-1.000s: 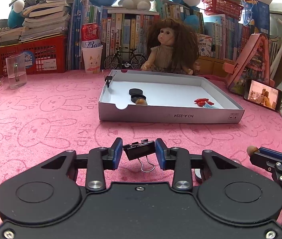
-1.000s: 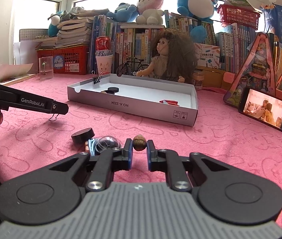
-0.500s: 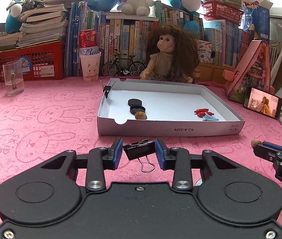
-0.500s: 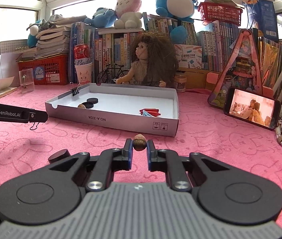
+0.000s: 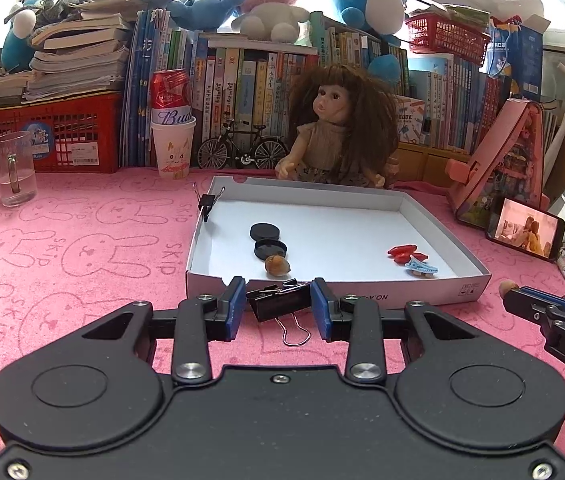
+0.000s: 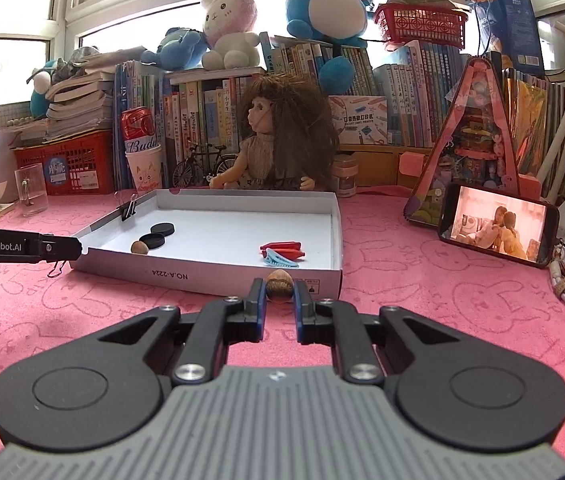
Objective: Organize rigid objects
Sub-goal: 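Carry the binder clip with the left gripper while the right gripper carries the acorn over the tray, then open the left gripper to drop the binder clip while the right gripper releases the acorn into the tray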
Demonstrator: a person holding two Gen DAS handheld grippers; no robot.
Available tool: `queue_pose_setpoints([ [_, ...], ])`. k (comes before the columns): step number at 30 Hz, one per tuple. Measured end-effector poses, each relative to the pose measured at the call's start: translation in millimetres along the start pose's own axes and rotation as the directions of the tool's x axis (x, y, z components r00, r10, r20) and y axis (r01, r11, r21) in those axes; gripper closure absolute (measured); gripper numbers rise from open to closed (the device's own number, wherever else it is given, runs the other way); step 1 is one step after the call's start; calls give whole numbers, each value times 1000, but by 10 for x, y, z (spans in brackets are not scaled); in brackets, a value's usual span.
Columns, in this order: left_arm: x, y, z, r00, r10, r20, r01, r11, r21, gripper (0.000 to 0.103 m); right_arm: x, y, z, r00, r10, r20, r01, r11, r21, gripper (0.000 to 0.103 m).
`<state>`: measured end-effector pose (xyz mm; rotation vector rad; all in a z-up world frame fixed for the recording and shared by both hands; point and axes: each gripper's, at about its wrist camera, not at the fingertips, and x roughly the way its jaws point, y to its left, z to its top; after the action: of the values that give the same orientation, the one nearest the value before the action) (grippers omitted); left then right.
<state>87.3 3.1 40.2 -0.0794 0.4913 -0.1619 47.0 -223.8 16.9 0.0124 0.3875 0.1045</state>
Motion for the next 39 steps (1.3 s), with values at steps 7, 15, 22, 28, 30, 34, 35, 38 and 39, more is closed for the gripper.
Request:
queue_pose_setpoints([
  [7, 131, 17, 136, 1000, -14, 15, 14, 1000, -20, 69, 141, -29, 117, 1000, 3, 9, -3, 1000, 27, 85],
  [15, 434, 47, 345, 999, -43, 9, 43, 997, -57, 70, 377, -27, 212, 1000, 7, -7, -7, 1000, 30, 85],
  [22, 866, 84, 664, 998, -63, -9, 62, 995, -84, 70, 738, -76, 360, 999, 7, -35, -4, 997, 78, 85],
  [28, 1313, 110, 807, 998, -54, -39, 49, 993, -109, 69, 1017, -116, 495, 999, 4, -36, -1, 995, 99, 85],
  [30, 1457, 109, 816, 997, -48, -57, 42, 993, -112, 70, 1101, -137, 527, 999, 9, -43, -4, 994, 111, 85],
  [34, 1692, 98, 814, 995, -39, -90, 29, 994, -105, 69, 1268, -153, 574, 998, 15, -55, -9, 993, 115, 85],
  [35, 1745, 90, 819, 994, -36, -100, 26, 995, -100, 69, 1316, -157, 582, 998, 17, -60, -10, 993, 116, 85],
  [38, 1894, 61, 838, 991, -24, -129, 13, 996, -83, 69, 1440, -166, 601, 997, 23, -75, -14, 993, 118, 85],
  [39, 1941, 48, 842, 990, -19, -139, 9, 997, -77, 69, 1471, -170, 603, 996, 24, -80, -15, 993, 119, 85],
])
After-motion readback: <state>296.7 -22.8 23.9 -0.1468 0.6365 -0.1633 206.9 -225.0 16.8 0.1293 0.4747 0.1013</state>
